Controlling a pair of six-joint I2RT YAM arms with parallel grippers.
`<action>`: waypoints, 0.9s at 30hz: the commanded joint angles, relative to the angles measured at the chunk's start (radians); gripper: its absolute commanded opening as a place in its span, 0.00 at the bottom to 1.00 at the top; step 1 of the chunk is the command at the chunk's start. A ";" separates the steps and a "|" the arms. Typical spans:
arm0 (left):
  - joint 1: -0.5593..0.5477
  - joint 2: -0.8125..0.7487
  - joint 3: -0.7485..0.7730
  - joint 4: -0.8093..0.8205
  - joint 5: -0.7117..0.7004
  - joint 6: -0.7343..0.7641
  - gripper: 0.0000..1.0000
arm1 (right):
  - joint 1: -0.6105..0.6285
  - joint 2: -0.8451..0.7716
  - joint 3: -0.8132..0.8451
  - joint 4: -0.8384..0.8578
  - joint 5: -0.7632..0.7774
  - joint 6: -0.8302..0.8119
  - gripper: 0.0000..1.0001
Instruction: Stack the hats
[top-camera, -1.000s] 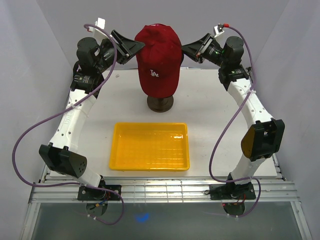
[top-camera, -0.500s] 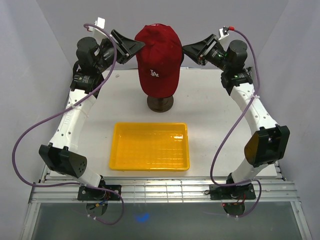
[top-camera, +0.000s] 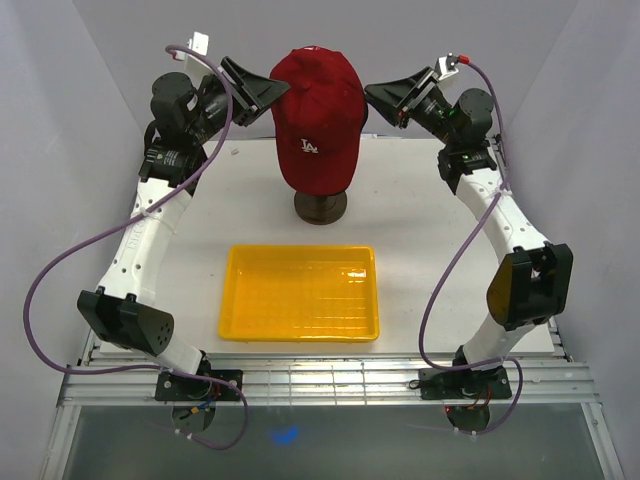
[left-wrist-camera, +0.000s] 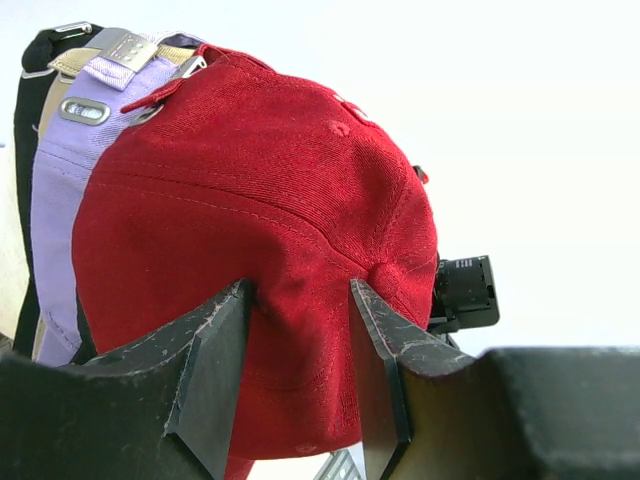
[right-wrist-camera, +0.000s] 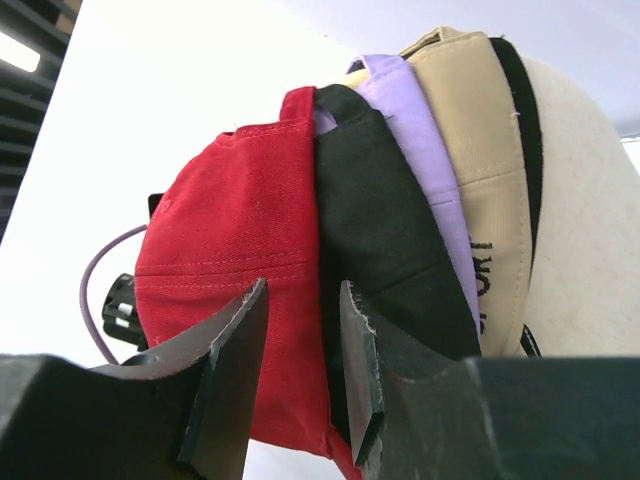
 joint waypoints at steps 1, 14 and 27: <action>-0.007 -0.004 0.040 0.015 0.015 0.005 0.54 | -0.005 0.022 0.028 0.146 -0.030 0.060 0.41; -0.007 0.008 0.034 0.020 0.021 0.002 0.54 | -0.004 0.057 0.016 0.229 -0.043 0.114 0.41; -0.007 0.016 0.025 0.027 0.023 -0.003 0.54 | 0.001 0.080 0.025 0.270 -0.050 0.150 0.42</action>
